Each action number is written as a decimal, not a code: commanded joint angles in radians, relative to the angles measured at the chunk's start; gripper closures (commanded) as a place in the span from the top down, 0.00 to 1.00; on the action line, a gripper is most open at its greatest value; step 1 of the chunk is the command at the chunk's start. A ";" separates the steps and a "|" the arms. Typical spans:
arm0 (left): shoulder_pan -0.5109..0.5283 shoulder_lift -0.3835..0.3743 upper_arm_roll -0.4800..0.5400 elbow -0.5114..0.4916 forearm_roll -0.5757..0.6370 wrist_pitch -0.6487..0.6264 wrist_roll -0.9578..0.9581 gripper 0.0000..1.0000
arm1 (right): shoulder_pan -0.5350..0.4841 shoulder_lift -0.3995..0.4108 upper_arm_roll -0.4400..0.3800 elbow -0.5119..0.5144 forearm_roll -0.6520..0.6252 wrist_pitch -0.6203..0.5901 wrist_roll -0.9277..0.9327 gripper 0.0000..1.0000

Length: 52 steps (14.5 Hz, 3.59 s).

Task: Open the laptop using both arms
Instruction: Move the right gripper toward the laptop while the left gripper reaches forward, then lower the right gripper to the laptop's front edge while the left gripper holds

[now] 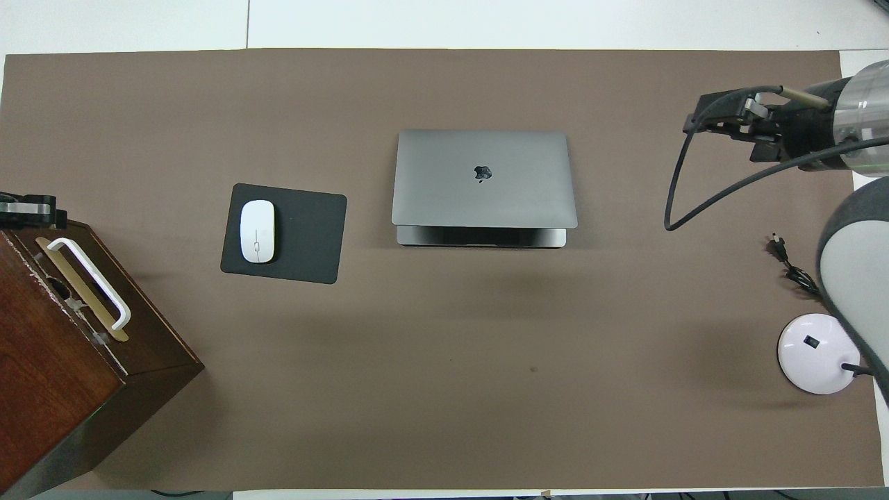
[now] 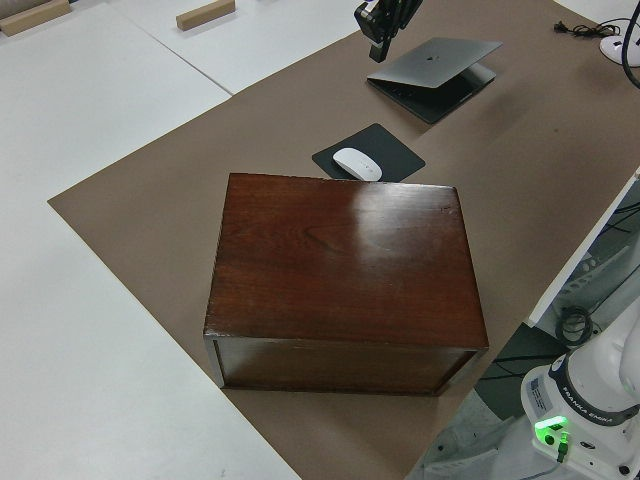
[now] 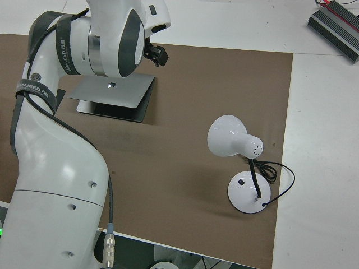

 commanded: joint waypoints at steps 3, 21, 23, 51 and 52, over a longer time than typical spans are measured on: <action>0.006 -0.038 -0.005 -0.094 -0.068 0.108 -0.008 0.00 | 0.092 0.005 0.007 -0.040 0.054 0.176 0.248 1.00; -0.411 -0.254 -0.007 -0.980 -0.079 1.225 0.117 0.00 | 0.226 0.036 0.067 -0.305 0.268 0.804 0.675 1.00; -0.437 -0.205 -0.007 -0.987 -0.079 1.317 0.171 0.00 | 0.229 0.036 0.108 -0.353 0.324 0.897 0.675 1.00; -0.566 0.359 -0.024 -0.735 -0.068 1.787 0.116 0.00 | 0.345 0.042 0.254 -0.710 0.647 1.364 0.692 1.00; -0.566 0.381 -0.024 -0.718 -0.068 1.788 0.113 0.00 | 0.345 0.042 0.254 -0.710 0.647 1.362 0.684 1.00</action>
